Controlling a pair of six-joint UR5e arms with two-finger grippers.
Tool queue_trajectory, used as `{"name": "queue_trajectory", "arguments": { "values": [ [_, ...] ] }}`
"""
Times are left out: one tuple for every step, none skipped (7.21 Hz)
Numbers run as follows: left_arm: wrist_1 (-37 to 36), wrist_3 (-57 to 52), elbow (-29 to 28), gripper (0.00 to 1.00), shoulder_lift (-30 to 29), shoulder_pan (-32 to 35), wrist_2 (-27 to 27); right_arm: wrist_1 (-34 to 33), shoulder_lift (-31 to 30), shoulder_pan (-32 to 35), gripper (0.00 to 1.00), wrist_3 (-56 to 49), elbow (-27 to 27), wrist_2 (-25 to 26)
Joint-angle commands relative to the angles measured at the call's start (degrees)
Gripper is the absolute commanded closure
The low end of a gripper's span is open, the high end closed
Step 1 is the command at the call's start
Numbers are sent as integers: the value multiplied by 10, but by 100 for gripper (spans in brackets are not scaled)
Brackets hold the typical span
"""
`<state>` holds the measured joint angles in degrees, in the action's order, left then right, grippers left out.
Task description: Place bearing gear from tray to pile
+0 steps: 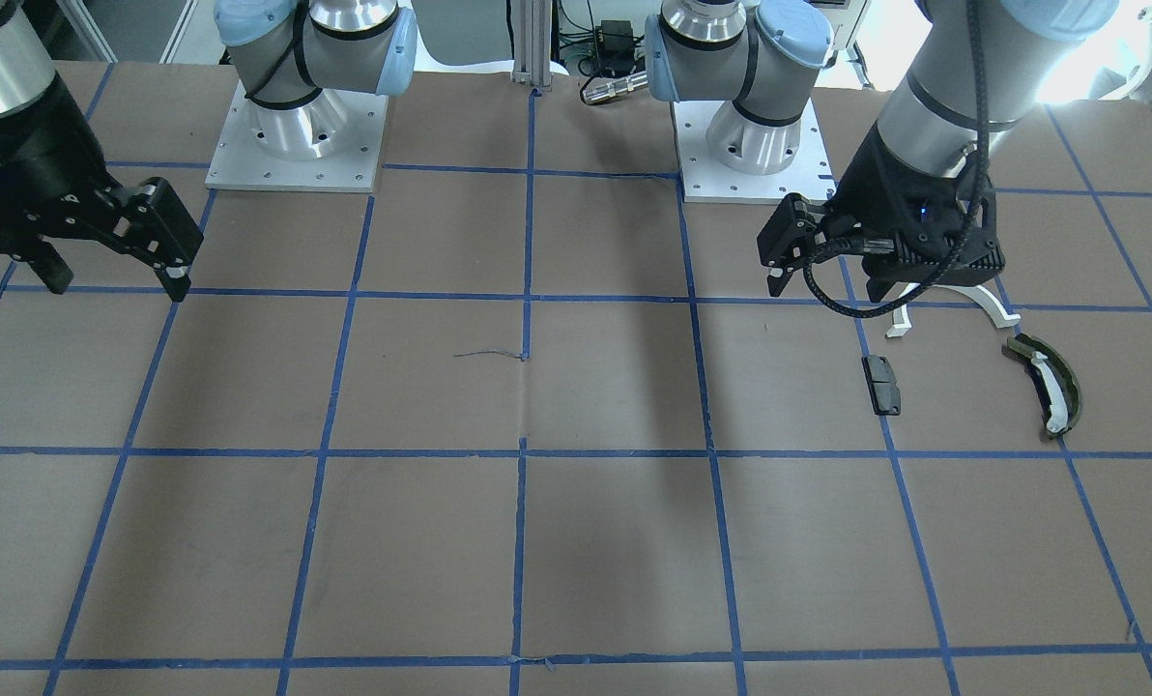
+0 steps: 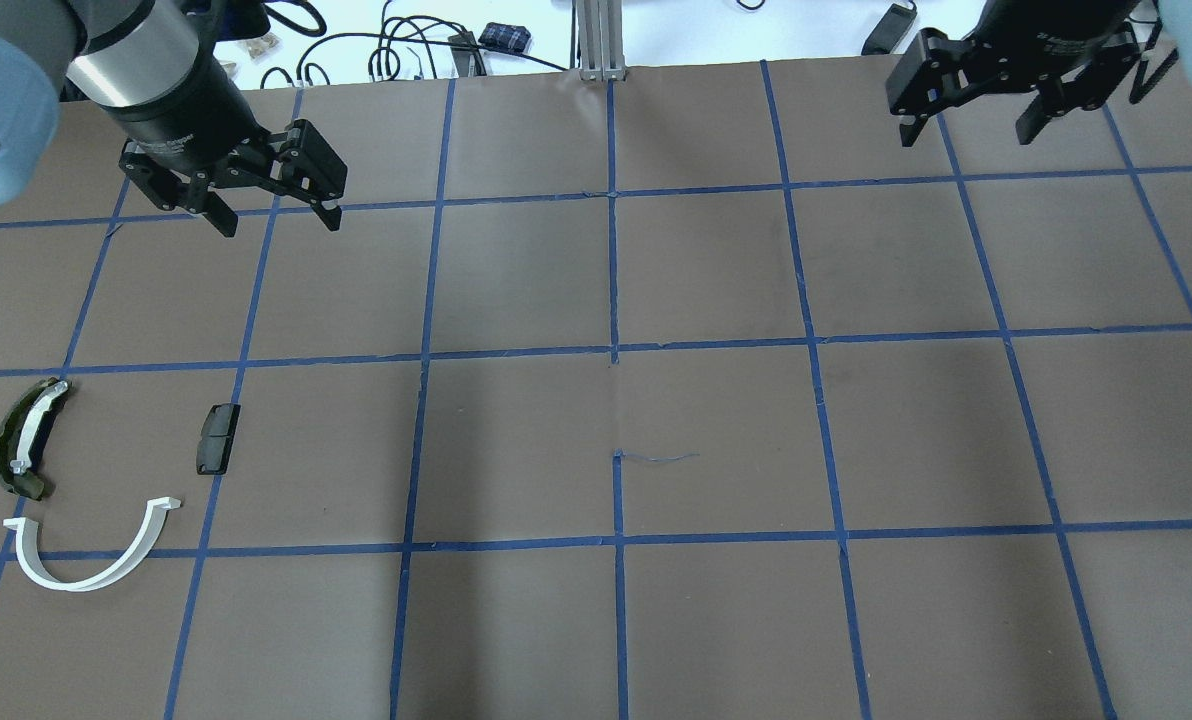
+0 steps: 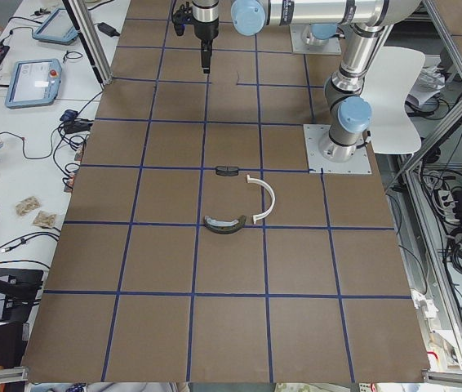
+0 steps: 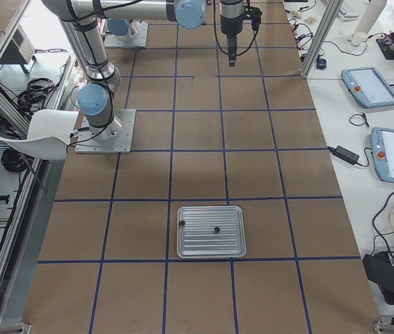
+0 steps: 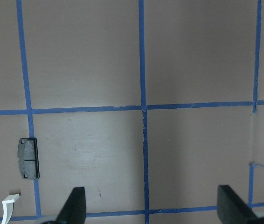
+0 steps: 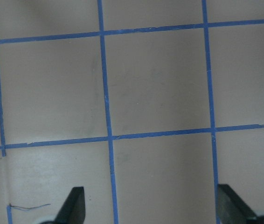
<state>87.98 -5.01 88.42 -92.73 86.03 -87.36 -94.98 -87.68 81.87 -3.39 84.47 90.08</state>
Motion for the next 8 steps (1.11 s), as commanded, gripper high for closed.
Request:
{"name": "queue_trajectory", "arguments": {
  "values": [
    [0, 0, 0, 0, 0, -1, 0, 8, -5, -56, 0, -20, -14, 41],
    [0, 0, 0, 0, 0, 0, 0, 1, -2, -93, 0, -80, -17, 42],
    [0, 0, -1, 0, 0, 0, 0, 0, 1, -144, 0, -143, -19, 42],
    [0, 0, -1, 0, 0, 0, 0, -1, 15, -192, 0, -217, -25, 42],
    [0, 0, -1, 0, 0, 0, 0, -9, 38, -220, 0, -270, -40, 42],
    [0, 0, 0, 0, 0, 0, 0, -10, 67, -240, 0, -318, -67, 42],
    [0, -1, 0, 0, 0, 0, 0, -9, 93, -255, 0, -346, -88, 42],
    [0, 0, 0, 0, 0, 0, 0, -9, 104, -262, 0, -363, -94, 41]
  ]
}}
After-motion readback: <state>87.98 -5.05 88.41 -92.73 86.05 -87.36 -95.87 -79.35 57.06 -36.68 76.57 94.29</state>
